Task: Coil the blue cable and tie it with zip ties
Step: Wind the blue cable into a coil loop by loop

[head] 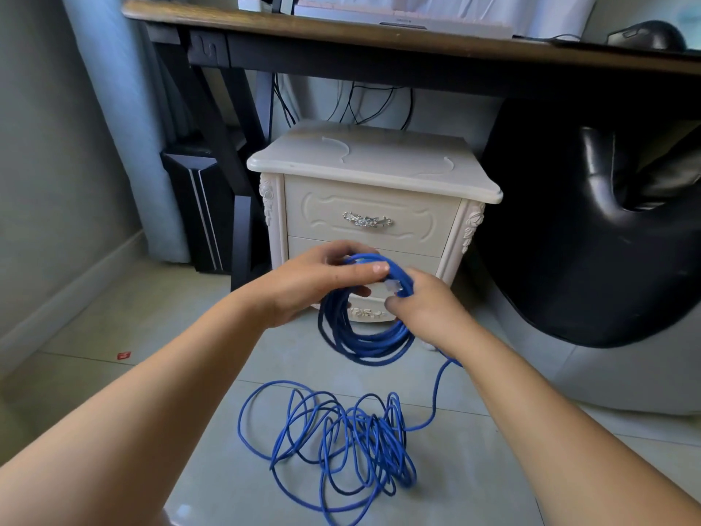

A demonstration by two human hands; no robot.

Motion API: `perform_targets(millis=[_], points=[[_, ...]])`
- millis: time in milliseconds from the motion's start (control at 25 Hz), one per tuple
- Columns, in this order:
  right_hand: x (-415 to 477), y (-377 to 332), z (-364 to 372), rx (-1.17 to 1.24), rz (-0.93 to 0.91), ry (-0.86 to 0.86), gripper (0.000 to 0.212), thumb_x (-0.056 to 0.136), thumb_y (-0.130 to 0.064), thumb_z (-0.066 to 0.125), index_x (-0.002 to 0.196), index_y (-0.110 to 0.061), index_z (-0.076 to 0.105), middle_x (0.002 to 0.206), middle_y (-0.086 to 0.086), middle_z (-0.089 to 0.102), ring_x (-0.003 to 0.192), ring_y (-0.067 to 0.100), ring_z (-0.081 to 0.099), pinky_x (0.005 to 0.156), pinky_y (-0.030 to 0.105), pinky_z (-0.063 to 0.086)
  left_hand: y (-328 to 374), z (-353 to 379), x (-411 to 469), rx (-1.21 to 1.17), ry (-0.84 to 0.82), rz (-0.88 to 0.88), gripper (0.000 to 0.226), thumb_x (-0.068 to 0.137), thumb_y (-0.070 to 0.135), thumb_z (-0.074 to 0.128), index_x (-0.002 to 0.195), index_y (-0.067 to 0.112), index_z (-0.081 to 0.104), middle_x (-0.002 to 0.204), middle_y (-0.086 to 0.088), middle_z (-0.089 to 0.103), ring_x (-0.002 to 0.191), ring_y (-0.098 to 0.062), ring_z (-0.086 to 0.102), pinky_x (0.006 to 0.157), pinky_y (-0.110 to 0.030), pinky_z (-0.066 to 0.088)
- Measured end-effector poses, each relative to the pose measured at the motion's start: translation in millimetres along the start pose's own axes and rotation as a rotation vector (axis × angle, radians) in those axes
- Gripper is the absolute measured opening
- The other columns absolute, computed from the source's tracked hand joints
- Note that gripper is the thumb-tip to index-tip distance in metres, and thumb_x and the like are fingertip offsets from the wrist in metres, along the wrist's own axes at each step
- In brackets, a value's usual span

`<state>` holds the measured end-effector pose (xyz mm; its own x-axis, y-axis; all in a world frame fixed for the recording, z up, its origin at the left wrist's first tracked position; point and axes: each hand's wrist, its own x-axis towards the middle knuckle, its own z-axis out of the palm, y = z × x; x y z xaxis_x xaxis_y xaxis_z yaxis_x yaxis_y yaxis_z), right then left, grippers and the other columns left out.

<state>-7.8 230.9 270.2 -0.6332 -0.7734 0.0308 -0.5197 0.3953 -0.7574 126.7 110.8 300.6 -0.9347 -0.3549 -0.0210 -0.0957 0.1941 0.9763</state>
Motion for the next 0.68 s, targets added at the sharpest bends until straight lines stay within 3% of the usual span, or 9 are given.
perform_targets(millis=[160, 360, 440, 560, 680], points=[[-7.5, -6.6, 4.9, -0.491, -0.142, -0.102, 0.011, 0.089, -0.021, 0.053, 0.092, -0.024, 0.043, 0.087, -0.003, 0.052, 0.079, 0.024, 0.051, 0.061, 0.03, 0.038, -7.0, 13.5, 4.9, 0.583, 0.021, -0.001, 0.051, 0.069, 0.055, 0.081, 0.108, 0.029, 0.06, 0.094, 0.009, 0.068, 0.083, -0.005, 0.063, 0.072, -0.016, 0.048], [-14.0, -14.9, 0.4, -0.598, -0.275, 0.017, 0.018, 0.088, -0.019, 0.054, 0.09, -0.021, 0.036, 0.084, -0.006, 0.043, 0.08, 0.023, 0.046, 0.061, 0.031, 0.03, -4.6, 9.9, 6.3, 0.734, 0.015, 0.041, 0.044, 0.075, 0.057, 0.074, 0.092, 0.019, 0.062, 0.077, 0.003, 0.069, 0.068, -0.01, 0.064, 0.06, -0.02, 0.047], [-14.9, -16.3, 2.8, -0.529, -0.284, 0.074, 0.019, 0.087, -0.022, 0.055, 0.095, -0.022, 0.038, 0.085, -0.005, 0.05, 0.081, 0.025, 0.052, 0.061, 0.032, 0.033, -3.6, 7.8, 6.1, 0.706, 0.046, 0.068, 0.033, 0.08, 0.051, 0.072, 0.084, 0.021, 0.06, 0.063, 0.007, 0.065, 0.055, -0.003, 0.062, 0.051, -0.015, 0.044], [-10.0, -17.3, -3.6, -0.308, -0.159, 0.1, 0.032, 0.082, -0.033, 0.063, 0.107, -0.029, 0.043, 0.087, -0.005, 0.063, 0.081, 0.024, 0.06, 0.068, 0.036, 0.049, -4.1, 7.1, 4.6, 0.47, 0.123, 0.087, 0.024, 0.087, 0.039, 0.07, 0.079, 0.02, 0.059, 0.051, 0.01, 0.055, 0.049, -0.005, 0.058, 0.054, -0.015, 0.05], [-6.0, -10.3, -14.6, 0.003, 0.019, -0.069, 0.031, 0.077, -0.045, 0.071, 0.099, -0.03, 0.055, 0.088, -0.006, 0.07, 0.077, 0.018, 0.07, 0.075, 0.039, 0.057, -4.0, 4.1, 4.0, 0.143, 0.256, 0.111, 0.02, 0.092, 0.031, 0.065, 0.082, 0.014, 0.061, 0.055, -0.002, 0.047, 0.046, -0.007, 0.045, 0.057, -0.021, 0.054]])
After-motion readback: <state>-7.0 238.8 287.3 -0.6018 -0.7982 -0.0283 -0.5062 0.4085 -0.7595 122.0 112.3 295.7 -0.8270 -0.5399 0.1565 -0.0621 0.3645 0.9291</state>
